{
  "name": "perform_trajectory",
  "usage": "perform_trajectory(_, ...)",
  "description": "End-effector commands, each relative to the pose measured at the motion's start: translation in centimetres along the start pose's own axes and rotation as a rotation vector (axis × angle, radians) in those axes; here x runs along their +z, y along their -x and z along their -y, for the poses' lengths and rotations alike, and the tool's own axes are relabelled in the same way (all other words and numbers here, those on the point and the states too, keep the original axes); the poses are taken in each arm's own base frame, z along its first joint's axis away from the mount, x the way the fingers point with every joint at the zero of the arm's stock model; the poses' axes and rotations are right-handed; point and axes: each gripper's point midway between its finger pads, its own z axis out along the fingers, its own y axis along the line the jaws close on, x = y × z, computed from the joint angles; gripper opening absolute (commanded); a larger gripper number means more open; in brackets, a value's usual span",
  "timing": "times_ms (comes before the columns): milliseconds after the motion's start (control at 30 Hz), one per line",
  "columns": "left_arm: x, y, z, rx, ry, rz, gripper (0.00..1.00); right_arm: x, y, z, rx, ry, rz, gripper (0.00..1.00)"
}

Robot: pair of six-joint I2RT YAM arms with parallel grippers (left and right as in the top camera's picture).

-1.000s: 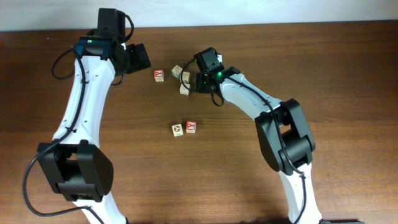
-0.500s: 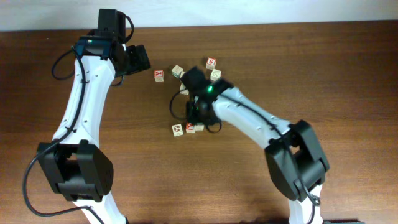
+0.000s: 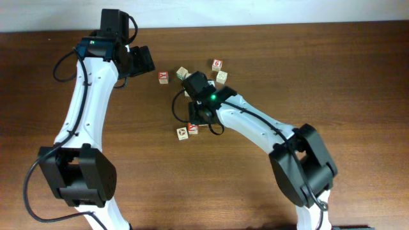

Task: Rotate 3 blocks

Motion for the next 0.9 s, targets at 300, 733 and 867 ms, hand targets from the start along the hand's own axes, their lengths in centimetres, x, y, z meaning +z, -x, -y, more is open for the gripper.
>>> perform_trajectory(300,0.1,0.0,0.0,0.011,0.008,-0.002,0.99,2.0,-2.4,-0.2,-0.009,0.011,-0.112,0.44)
perform_trajectory(733,3.8,-8.7,-4.3,-0.112,0.175,-0.283,0.00,3.2,-0.2,-5.0,-0.186,0.121,-0.043,0.06)
perform_trajectory(867,4.7,-11.1,-4.5,-0.107,0.174,-0.354,0.00,3.2,-1.4,-4.7,-0.187,0.120,-0.099,0.05)
